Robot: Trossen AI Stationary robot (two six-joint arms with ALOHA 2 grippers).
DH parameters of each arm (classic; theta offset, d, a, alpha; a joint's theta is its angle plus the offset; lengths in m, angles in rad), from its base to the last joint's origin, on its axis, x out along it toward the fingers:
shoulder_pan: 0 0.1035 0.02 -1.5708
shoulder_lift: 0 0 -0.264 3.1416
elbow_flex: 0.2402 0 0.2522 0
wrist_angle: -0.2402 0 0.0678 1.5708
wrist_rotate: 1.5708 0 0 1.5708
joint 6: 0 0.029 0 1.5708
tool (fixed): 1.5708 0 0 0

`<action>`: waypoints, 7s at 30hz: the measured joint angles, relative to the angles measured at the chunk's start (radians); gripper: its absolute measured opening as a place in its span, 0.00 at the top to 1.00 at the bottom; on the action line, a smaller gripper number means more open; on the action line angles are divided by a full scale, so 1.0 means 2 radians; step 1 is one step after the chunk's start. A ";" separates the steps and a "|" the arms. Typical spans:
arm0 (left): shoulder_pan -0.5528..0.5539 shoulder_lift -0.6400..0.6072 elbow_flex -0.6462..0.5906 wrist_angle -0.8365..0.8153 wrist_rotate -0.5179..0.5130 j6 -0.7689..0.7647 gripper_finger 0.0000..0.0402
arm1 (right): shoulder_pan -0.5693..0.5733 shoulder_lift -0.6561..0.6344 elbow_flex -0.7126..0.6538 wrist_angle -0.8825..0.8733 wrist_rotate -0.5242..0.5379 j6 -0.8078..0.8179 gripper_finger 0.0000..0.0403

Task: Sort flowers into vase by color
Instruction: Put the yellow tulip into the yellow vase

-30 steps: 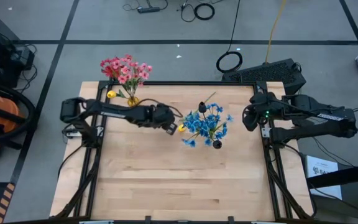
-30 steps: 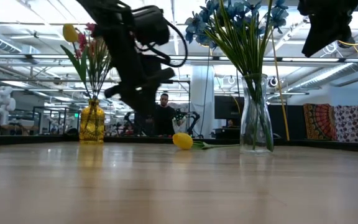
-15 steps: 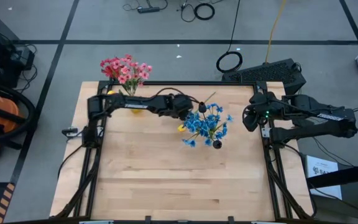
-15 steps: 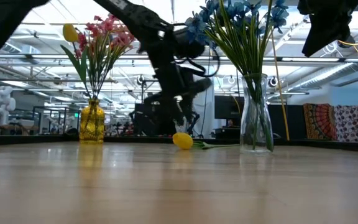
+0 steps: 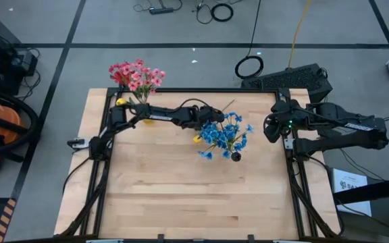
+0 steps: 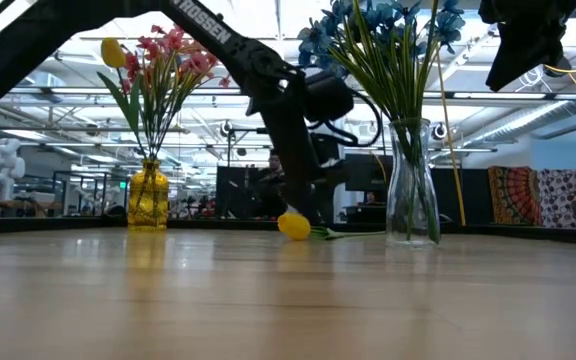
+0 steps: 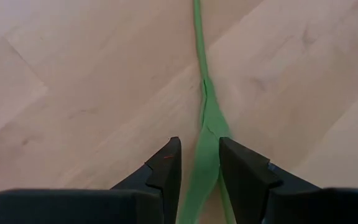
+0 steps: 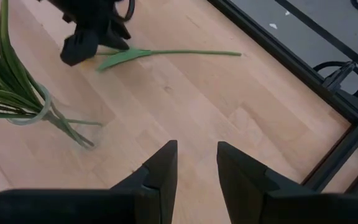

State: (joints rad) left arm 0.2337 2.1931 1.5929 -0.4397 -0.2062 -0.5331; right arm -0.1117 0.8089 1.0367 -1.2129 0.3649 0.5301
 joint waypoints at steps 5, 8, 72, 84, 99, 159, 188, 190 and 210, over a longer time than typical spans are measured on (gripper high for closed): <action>-0.010 0.016 0.000 0.003 0.016 -0.001 0.72 | 0.000 0.000 0.000 0.000 0.000 0.000 0.74; -0.016 0.019 0.000 0.004 0.015 0.000 0.72 | 0.000 0.000 0.000 0.000 0.000 0.000 0.74; -0.188 -0.239 -0.187 -0.179 -0.054 0.810 0.93 | 0.000 -0.001 0.000 0.040 0.002 -0.035 0.74; -0.186 -0.239 -0.186 -0.135 -0.083 0.806 0.79 | 0.000 -0.001 0.000 0.040 0.002 -0.026 0.74; -0.187 -0.239 -0.186 -0.136 -0.096 0.630 0.61 | 0.000 0.000 0.000 0.034 0.000 0.050 0.74; -0.185 -0.128 -0.137 -0.155 -0.015 -0.696 0.52 | -0.382 0.020 -0.158 0.239 -0.240 -0.252 1.00; -0.145 -0.099 -0.136 -0.224 0.048 -0.594 0.97 | -0.382 0.020 -0.158 0.232 -0.251 -0.290 1.00; -0.158 -0.108 -0.139 -0.241 0.048 -0.599 0.97 | -0.382 0.020 -0.158 0.231 -0.251 -0.290 1.00; -0.228 -0.380 -0.137 -0.364 -0.256 -0.410 0.97 | -0.382 0.020 -0.158 0.227 -0.248 -0.266 1.00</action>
State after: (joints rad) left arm -0.2233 1.4334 1.3186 -1.1672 -0.7191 -1.3527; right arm -0.8757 0.8491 0.7216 -0.7593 -0.1315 -0.0013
